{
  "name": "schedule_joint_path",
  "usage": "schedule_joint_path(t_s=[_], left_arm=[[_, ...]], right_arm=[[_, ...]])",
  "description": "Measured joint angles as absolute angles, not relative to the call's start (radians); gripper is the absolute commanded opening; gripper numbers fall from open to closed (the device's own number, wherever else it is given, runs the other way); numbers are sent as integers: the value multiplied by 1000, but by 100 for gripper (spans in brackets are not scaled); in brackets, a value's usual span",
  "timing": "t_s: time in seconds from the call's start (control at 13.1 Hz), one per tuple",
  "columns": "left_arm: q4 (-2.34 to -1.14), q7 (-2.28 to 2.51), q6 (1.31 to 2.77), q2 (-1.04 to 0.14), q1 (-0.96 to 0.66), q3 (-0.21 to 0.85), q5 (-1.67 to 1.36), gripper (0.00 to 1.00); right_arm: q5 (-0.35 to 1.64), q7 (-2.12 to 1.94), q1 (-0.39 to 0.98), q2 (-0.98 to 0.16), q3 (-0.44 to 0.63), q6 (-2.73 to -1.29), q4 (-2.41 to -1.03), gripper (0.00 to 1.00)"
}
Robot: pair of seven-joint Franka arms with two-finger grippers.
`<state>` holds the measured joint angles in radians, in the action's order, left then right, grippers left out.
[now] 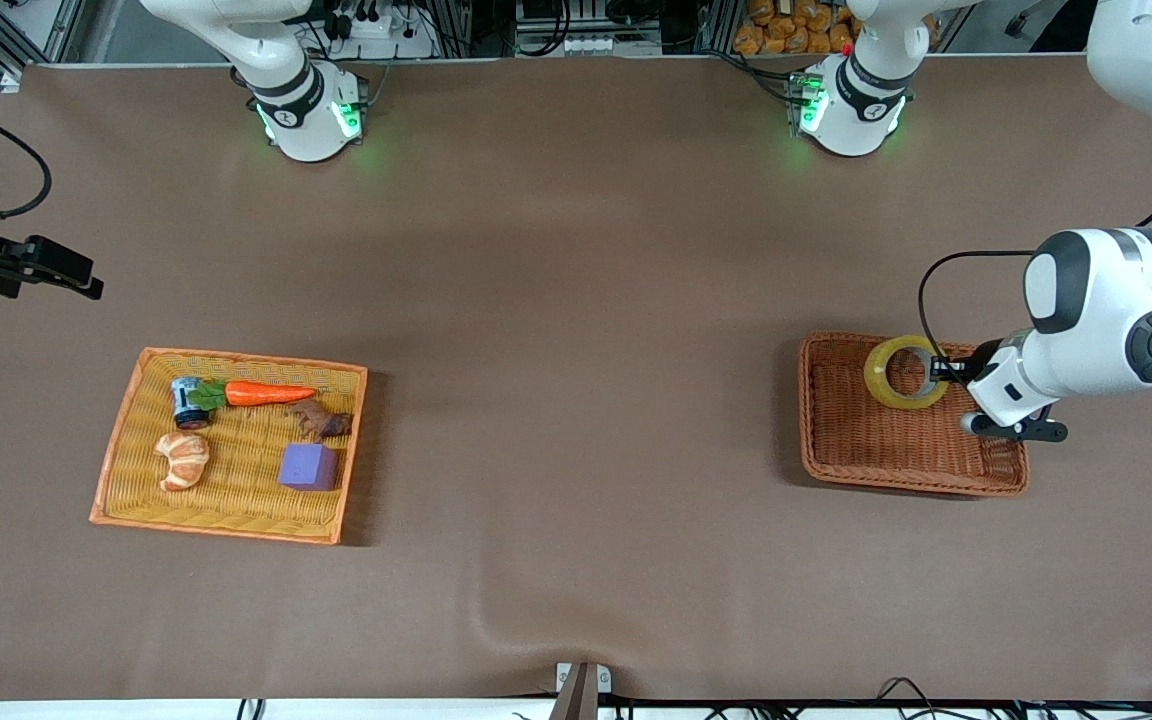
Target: Transfer tape with both arms
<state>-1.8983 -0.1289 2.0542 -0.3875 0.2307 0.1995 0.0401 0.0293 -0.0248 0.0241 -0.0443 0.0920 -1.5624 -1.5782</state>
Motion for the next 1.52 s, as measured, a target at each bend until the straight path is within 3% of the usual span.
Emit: schedule_joint_path(t_s=[0.23,0.3,0.38,0.46,0.84,1.14,1.52], left_arm=[[-1838,-152,2060,-448,225,206,91,0],[-1810,-155,2065,-474,222,207,106,20],[-1783,-156,2076,-500,217,208,125,86],[-1759,-156,2086,-523,212,208,141,100],[-1710,-156,2085,-532,183,231,143,100],[-1695,-152,2056,-458,144,236,143,100],[-1537,-65,1766,-355,148,306,143,100]], right_arm=[[29,-25,24,-44,92,-1562,-1578,100],[29,-25,24,-44,92,-1562,-1578,100],[29,-25,24,-44,92,-1562,-1578,100],[29,-25,24,-44,92,-1562,-1578,100],[29,-25,24,-44,92,-1562,-1578,100],[29,-25,24,-44,92,-1562,-1578,100],[29,-25,24,-44,92,-1562,-1579,100]])
